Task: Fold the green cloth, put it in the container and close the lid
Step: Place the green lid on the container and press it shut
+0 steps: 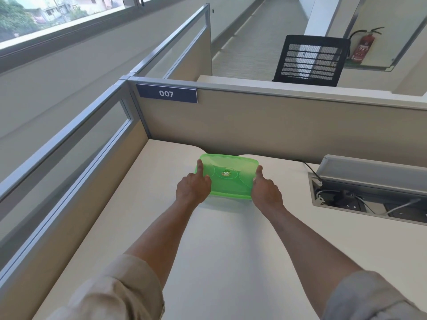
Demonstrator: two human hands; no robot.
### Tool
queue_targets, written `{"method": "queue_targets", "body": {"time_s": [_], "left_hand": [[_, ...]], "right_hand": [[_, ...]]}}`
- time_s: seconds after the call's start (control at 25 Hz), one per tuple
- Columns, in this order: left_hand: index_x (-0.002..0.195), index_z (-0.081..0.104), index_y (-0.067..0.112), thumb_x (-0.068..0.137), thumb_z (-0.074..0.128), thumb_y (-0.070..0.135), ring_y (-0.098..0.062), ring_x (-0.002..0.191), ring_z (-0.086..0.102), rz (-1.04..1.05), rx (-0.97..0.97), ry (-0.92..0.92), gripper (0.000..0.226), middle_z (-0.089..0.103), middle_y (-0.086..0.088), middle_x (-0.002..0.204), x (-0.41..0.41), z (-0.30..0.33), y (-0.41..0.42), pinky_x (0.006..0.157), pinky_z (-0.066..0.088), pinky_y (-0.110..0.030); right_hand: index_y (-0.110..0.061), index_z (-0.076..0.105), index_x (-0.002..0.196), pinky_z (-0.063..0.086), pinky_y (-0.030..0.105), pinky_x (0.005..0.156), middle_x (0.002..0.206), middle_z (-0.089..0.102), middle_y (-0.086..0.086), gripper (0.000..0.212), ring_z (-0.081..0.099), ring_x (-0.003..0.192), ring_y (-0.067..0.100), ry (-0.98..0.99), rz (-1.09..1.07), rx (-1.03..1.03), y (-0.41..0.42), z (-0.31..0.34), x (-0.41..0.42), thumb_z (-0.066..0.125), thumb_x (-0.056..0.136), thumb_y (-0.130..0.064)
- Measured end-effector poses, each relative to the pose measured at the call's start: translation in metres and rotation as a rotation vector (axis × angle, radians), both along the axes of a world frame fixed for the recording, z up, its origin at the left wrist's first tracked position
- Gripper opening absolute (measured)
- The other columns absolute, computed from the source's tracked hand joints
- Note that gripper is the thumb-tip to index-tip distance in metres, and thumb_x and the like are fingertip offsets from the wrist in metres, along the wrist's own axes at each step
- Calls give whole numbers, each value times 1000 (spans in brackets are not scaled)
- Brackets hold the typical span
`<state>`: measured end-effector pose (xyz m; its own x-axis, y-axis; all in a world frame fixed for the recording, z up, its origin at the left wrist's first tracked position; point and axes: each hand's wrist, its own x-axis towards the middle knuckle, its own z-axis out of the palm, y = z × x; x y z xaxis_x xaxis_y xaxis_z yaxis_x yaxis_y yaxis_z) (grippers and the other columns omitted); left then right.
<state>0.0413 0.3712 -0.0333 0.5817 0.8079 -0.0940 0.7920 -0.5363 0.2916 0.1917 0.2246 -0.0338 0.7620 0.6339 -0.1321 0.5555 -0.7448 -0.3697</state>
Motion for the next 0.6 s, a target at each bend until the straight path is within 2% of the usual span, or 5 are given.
{"method": "queue_targets", "body": {"time_s": [0.12,0.24,0.32,0.48,0.6], "left_hand": [[156,8,23,100,26,41,-41,109,56,44,-63,-13,62,52,-19,130,-2,1,-4,83,44,-45],[153,24,9,100,35,37,-39,130,40,-22,169,-36,61,37,-19,149,2,-1,-6,105,35,-48],[151,29,4,101,37,31,-37,143,28,-149,228,-123,57,33,-20,154,8,-3,-7,117,23,-45],[155,18,5,104,32,30,-31,151,9,-297,108,-137,59,17,-15,163,25,-10,-14,123,8,-43],[156,10,5,104,28,35,-29,152,2,-308,110,-48,63,7,-13,165,27,-20,-15,123,3,-44]], "right_hand": [[-19,16,152,44,44,80,119,57,19,54,55,104,39,-45,-14,13,1,-2,-2,33,101,-27],[-10,25,149,40,47,93,134,47,19,59,46,115,38,-246,28,44,9,-4,-1,40,100,-38],[-6,27,148,32,49,106,146,39,19,60,36,131,38,-258,124,68,19,-4,-4,42,99,-37],[-3,18,151,13,47,119,161,13,16,61,11,148,35,-185,251,52,36,-10,-16,34,102,-36],[-3,13,153,5,46,121,162,9,15,62,4,149,32,-191,281,14,38,-19,-20,28,103,-37]]}}
